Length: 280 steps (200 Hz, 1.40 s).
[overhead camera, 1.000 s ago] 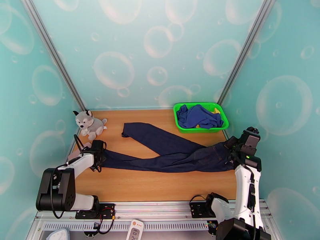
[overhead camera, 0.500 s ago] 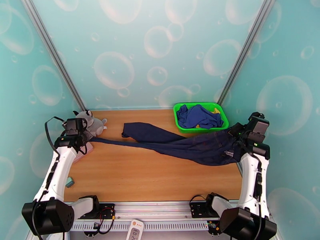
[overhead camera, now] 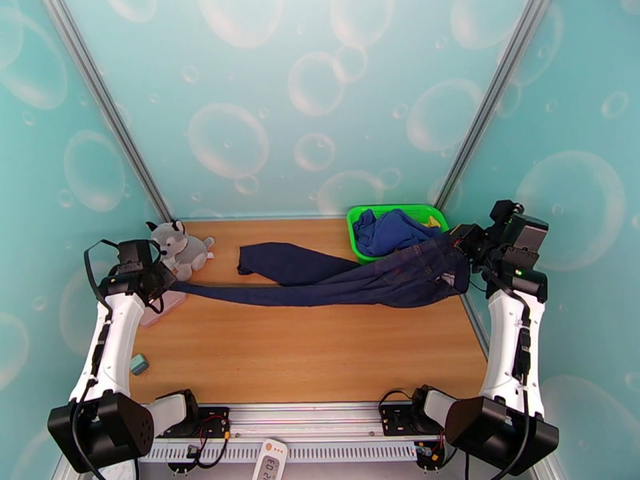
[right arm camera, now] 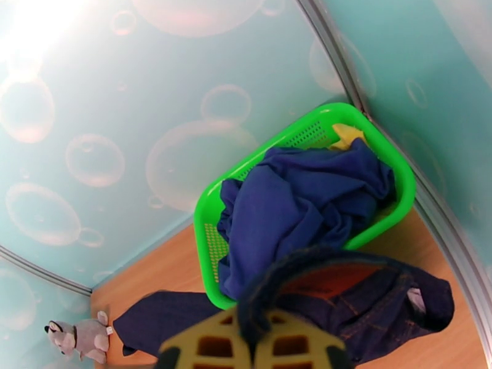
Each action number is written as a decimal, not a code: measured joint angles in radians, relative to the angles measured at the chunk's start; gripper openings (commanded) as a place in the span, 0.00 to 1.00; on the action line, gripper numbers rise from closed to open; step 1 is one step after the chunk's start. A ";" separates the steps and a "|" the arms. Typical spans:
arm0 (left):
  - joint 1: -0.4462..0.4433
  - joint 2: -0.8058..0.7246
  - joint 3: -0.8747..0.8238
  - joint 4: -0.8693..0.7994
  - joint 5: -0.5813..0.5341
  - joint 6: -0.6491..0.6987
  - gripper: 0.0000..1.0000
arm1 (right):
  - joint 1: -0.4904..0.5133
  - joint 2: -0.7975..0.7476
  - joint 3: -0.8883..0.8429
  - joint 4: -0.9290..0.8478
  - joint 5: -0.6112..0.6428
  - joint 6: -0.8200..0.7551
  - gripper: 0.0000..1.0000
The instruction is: Fold and stack the trousers
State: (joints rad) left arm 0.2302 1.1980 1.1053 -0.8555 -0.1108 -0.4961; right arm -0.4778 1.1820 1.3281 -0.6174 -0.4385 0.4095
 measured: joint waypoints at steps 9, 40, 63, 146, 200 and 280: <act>0.000 -0.005 -0.009 -0.001 0.000 0.001 0.00 | 0.000 -0.003 0.000 -0.022 0.013 -0.001 0.00; 0.000 -0.024 -0.011 0.003 0.007 0.010 0.00 | -0.006 -0.044 -0.039 -0.062 0.047 -0.002 0.00; 0.002 -0.038 -0.011 0.003 0.007 0.025 0.00 | -0.011 -0.109 -0.103 -0.058 0.032 -0.002 0.00; 0.013 -0.056 -0.081 0.034 0.014 0.048 0.00 | 0.012 -0.060 -0.026 -0.059 0.014 0.028 0.00; 0.013 -0.061 -0.097 0.044 0.057 0.049 0.00 | 0.160 -0.163 -0.093 -0.105 0.337 0.063 0.00; 0.011 -0.142 -0.156 0.036 0.115 0.043 0.00 | 0.164 -0.228 -0.289 -0.081 0.360 0.065 0.00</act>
State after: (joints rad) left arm 0.2417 1.0565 0.9497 -0.8196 0.0040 -0.4530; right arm -0.3138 0.9543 1.0389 -0.6987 -0.0784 0.4747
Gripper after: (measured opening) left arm 0.044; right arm 0.053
